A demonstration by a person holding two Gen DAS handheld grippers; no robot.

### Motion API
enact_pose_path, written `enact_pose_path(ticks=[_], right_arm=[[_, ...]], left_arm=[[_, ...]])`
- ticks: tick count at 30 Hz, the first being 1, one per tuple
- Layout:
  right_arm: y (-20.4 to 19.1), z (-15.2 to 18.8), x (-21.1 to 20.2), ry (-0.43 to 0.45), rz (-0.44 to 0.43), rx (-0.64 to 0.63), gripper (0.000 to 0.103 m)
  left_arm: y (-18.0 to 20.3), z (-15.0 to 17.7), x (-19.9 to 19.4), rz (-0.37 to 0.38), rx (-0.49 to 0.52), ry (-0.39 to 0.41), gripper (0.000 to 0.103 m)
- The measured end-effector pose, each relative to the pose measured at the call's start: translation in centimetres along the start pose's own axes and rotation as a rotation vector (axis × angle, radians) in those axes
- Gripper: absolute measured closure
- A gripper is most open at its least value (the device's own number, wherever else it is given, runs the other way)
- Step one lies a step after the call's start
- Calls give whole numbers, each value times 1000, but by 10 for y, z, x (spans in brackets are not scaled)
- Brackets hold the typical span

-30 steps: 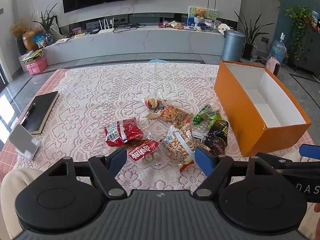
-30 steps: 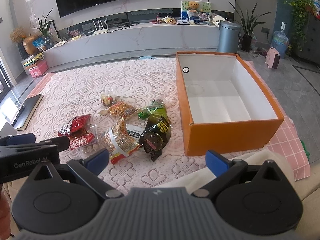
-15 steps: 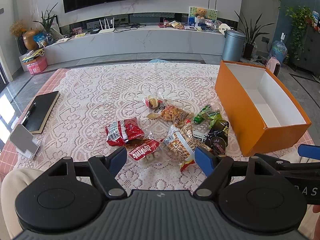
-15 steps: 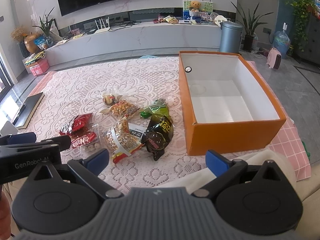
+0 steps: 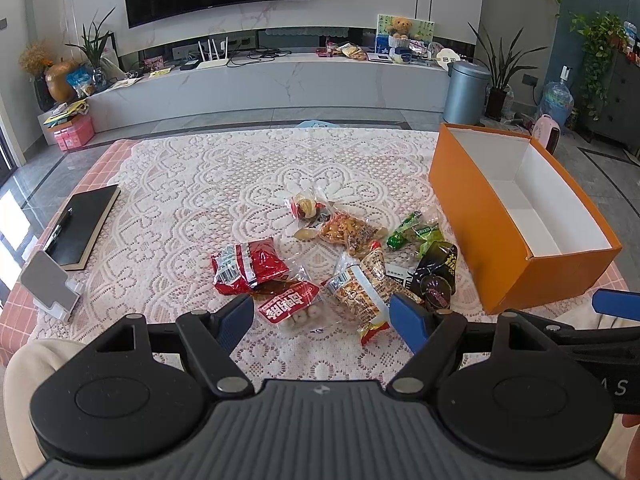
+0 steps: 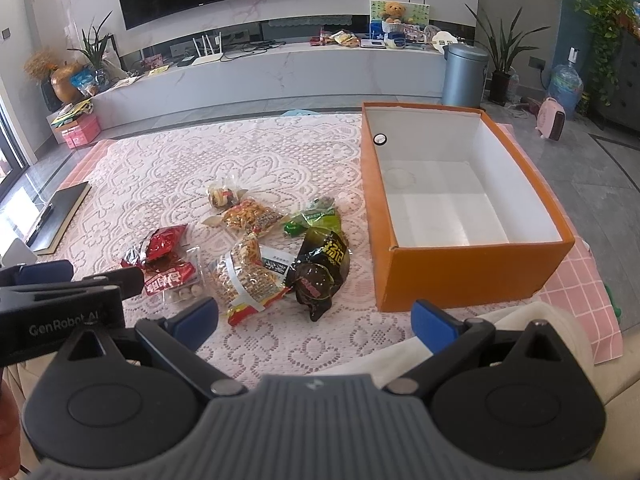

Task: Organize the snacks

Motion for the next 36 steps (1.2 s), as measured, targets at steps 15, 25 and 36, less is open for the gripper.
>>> enact_pose_path(ticks=[15,25,36], right_arm=[[1,0,2,6,0,10,3],[8,7,8,81,-52,30,22],[-1,14,43,25,-106,-28,45]], left_arm=[[-2,-2,0,4,-10,4,13],[-2,3,11,71,26,-7,56],[-1,6,41,118,-1,-60,24]])
Point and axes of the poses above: each gripper's, at about its wrist camera, not at the fingertips, and x roughly the way its jaws point, y to its right, z to its underside, the point moved 2 cm from there along x, roughly the way its jaws point, and after that the axes turned 6 degrees about y, right-handed, at the moved point
